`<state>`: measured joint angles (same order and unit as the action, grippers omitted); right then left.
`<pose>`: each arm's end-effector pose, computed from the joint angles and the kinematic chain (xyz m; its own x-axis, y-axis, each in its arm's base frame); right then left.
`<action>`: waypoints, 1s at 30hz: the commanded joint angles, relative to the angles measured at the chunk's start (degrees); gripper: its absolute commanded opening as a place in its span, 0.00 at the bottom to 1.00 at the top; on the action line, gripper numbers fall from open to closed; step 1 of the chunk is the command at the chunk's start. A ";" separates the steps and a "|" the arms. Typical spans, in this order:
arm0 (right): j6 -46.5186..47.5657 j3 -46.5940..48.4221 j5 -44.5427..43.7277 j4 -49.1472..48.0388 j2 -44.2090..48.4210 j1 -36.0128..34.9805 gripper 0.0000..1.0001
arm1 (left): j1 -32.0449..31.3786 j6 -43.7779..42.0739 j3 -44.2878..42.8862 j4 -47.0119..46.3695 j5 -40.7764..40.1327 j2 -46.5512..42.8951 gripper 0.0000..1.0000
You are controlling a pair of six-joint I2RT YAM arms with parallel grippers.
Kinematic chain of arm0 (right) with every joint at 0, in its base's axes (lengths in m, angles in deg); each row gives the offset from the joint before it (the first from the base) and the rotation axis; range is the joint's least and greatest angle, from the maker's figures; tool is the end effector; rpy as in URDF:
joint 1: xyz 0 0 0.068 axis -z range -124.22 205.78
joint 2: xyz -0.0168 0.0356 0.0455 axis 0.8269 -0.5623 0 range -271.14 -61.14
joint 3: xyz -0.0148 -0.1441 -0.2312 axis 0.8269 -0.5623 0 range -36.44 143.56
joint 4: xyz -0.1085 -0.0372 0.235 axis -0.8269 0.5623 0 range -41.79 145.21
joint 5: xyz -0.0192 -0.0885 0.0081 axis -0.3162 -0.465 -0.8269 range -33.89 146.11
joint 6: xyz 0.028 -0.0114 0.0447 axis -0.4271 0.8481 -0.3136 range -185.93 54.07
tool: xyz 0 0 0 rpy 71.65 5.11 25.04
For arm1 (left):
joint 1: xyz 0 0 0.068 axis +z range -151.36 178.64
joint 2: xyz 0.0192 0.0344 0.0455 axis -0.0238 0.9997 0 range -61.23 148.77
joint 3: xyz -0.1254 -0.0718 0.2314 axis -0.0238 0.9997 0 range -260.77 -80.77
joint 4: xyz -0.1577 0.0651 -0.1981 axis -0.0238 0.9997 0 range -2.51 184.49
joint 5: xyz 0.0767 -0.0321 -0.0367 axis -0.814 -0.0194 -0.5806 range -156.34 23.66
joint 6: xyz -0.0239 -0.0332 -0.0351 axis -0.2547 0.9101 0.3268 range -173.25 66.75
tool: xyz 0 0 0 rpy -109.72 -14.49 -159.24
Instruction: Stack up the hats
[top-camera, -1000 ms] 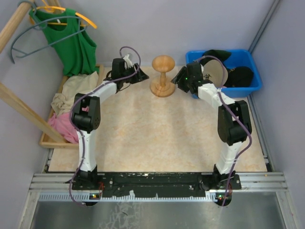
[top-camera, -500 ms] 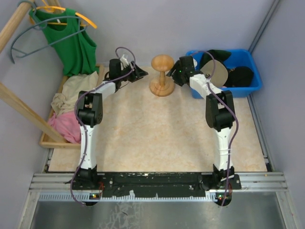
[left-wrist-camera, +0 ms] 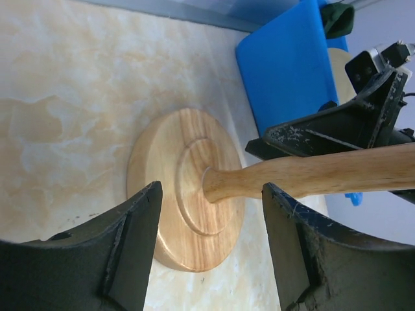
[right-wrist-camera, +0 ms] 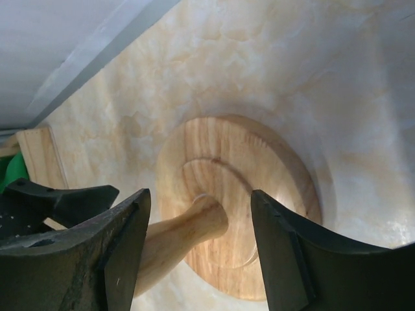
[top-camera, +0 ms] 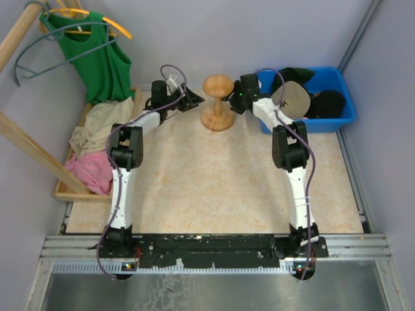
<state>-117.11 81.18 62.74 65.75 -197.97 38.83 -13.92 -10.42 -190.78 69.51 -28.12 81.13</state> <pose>0.5262 0.1648 0.2046 -0.6536 0.6097 -0.4484 0.2088 0.7147 0.6675 0.5485 -0.1447 0.1691 -0.6915 -0.3932 -0.6060 0.3896 0.5035 -0.7712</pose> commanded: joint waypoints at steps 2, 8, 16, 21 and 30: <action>0.55 7.24 4.80 4.72 -5.35 -0.25 0.64 | -0.19 -2.95 -2.19 3.91 1.41 1.50 0.70; 0.69 4.62 6.38 3.08 -5.49 -1.34 0.64 | -0.10 -5.54 -1.96 7.38 0.47 2.11 0.70; 7.44 0.89 2.01 4.54 -3.14 -1.83 0.64 | -0.10 -7.60 -3.28 9.35 0.19 3.98 0.70; 11.26 -1.65 -1.03 6.30 -1.33 -1.60 0.64 | -0.10 -8.83 -3.40 9.97 -0.51 4.52 0.70; 11.80 -4.32 -1.29 5.65 -1.61 -0.96 0.64 | -0.10 -7.70 -3.45 8.69 -0.04 6.01 0.70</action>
<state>-107.49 78.34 63.35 65.55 -198.65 37.80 -13.90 -17.74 -192.62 78.89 -28.41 84.89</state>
